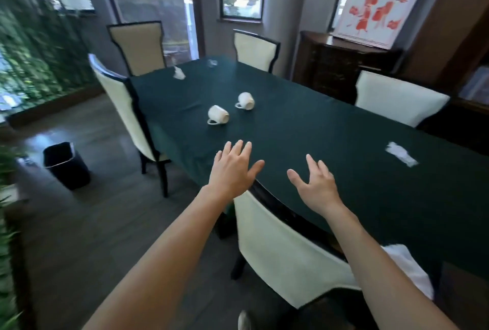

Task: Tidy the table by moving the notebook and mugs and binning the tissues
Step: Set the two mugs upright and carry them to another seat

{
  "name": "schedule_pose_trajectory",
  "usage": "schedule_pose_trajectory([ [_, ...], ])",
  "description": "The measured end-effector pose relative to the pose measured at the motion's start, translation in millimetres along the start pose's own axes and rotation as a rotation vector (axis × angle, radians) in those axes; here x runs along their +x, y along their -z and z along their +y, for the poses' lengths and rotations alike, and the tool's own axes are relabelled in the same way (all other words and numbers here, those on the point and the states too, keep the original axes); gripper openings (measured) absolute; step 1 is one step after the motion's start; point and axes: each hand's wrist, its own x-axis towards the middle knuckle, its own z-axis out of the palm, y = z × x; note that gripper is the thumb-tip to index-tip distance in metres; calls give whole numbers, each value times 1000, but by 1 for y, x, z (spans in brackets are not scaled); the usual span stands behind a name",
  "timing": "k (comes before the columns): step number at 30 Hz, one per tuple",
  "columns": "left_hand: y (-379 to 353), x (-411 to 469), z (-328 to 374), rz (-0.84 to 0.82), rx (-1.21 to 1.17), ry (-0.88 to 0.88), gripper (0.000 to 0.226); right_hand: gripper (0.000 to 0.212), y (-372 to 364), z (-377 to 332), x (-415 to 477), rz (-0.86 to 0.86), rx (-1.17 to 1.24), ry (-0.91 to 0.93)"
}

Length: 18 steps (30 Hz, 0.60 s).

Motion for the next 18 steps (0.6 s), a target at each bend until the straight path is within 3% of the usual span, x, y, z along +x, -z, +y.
schedule_pose_trajectory([
  [8,10,76,-129,-89,117,238,84,93,-83,-86,128,-155,-163,105],
  [18,9,187,-215,-161,41,401,84,95,-151,-167,274,-281,-250,157],
])
